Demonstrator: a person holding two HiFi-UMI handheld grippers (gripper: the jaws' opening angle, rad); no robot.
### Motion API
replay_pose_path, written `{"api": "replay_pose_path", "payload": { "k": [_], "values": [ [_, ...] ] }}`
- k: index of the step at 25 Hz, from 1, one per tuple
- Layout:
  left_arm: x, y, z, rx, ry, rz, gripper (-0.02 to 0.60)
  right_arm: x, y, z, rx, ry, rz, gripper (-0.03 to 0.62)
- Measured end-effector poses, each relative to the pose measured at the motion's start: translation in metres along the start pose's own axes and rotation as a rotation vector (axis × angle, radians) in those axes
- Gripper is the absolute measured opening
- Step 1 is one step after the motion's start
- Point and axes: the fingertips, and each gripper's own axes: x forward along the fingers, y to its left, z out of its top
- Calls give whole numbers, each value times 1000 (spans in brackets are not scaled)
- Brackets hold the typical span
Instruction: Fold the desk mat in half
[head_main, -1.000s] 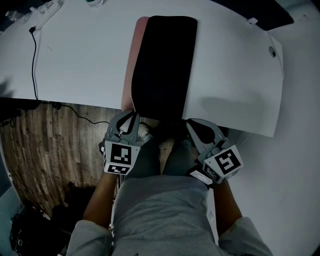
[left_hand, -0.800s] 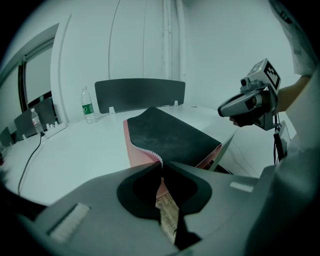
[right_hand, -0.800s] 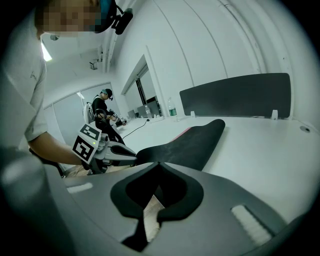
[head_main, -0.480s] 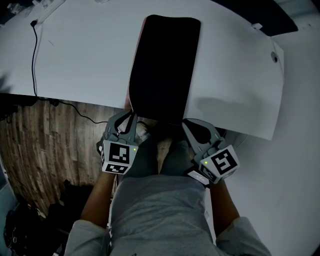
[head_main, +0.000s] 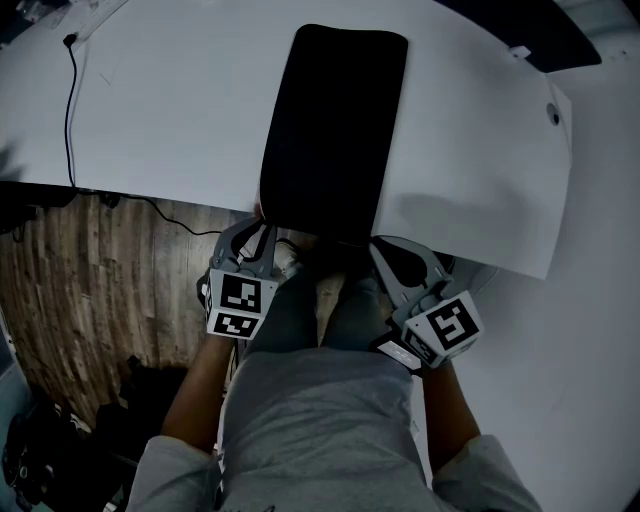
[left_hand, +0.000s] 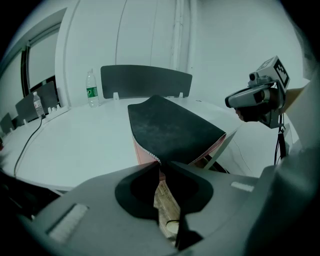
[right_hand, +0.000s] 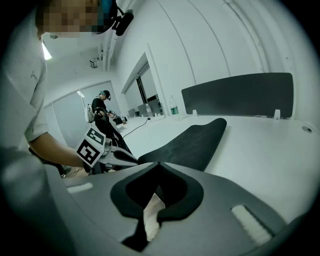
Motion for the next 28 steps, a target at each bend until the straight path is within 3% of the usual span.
{"api": "replay_pose_path", "payload": {
  "k": [11,15,24,28],
  "values": [
    [4,5,-17,-77,44,4,103,-7,2,-6,3,-4,-5,7],
    [-4,4,-17,-11,59,29,109,-11,2,-7,-1,0,-1,8],
    [-40,-6,25,-70,-71,60,25,-14,3,17,-62,-39,55,6],
    [-60,-18,46,-90,-113,75,20,-22,1,32,-94,-59,81,7]
  ]
}}
